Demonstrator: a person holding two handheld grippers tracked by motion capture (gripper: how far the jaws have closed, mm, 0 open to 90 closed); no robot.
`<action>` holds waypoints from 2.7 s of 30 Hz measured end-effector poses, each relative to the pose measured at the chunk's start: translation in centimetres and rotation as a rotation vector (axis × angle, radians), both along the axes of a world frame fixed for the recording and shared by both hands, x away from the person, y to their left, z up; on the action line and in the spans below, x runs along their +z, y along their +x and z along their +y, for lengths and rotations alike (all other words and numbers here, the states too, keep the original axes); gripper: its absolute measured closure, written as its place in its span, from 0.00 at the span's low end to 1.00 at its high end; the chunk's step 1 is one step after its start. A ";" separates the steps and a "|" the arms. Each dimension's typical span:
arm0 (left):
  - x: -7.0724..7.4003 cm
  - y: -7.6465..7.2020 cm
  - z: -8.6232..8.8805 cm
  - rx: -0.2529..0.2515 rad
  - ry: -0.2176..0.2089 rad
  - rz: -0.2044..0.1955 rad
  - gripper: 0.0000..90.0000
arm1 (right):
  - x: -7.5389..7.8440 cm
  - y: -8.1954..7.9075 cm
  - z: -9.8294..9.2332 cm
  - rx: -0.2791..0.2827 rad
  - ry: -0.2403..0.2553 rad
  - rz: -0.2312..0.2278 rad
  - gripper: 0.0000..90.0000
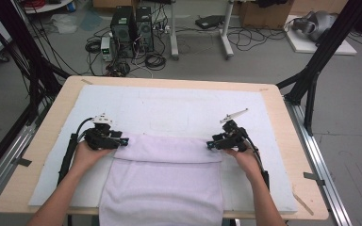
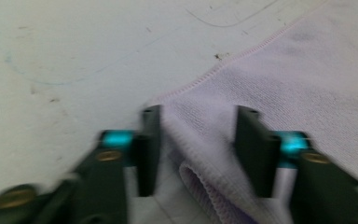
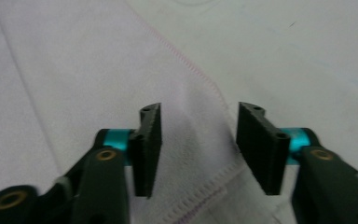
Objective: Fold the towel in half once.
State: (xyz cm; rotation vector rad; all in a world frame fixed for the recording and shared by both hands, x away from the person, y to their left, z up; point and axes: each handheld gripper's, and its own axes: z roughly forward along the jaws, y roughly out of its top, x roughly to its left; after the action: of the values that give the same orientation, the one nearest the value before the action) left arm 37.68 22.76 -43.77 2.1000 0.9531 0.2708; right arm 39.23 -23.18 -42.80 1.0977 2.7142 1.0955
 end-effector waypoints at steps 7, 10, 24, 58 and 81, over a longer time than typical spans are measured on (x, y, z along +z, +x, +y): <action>1.5 -1.0 -0.2 0.018 0.001 -0.134 0.92 | 1.2 -0.9 0.4 0.021 -0.001 -0.111 0.88; 2.2 -1.4 0.4 0.028 -0.022 -0.154 0.91 | 2.0 -1.4 0.1 0.019 0.014 -0.130 0.90; 4.8 -6.6 1.1 0.002 -0.031 -0.294 0.90 | 6.2 -7.4 -0.5 0.103 0.064 -0.319 0.89; -1.1 -3.5 1.5 0.060 -0.021 -0.033 0.45 | 0.2 -3.9 -1.3 0.017 -0.061 -0.121 0.48; 3.7 4.0 -1.1 0.119 0.051 -0.169 0.96 | 2.8 2.7 -2.2 -0.080 -0.086 -0.197 0.95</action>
State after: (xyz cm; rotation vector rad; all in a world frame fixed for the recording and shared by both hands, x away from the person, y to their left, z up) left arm 41.67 21.69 -40.09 2.0324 0.9789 0.5304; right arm 41.90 -25.40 -39.98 1.0177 2.5182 1.0065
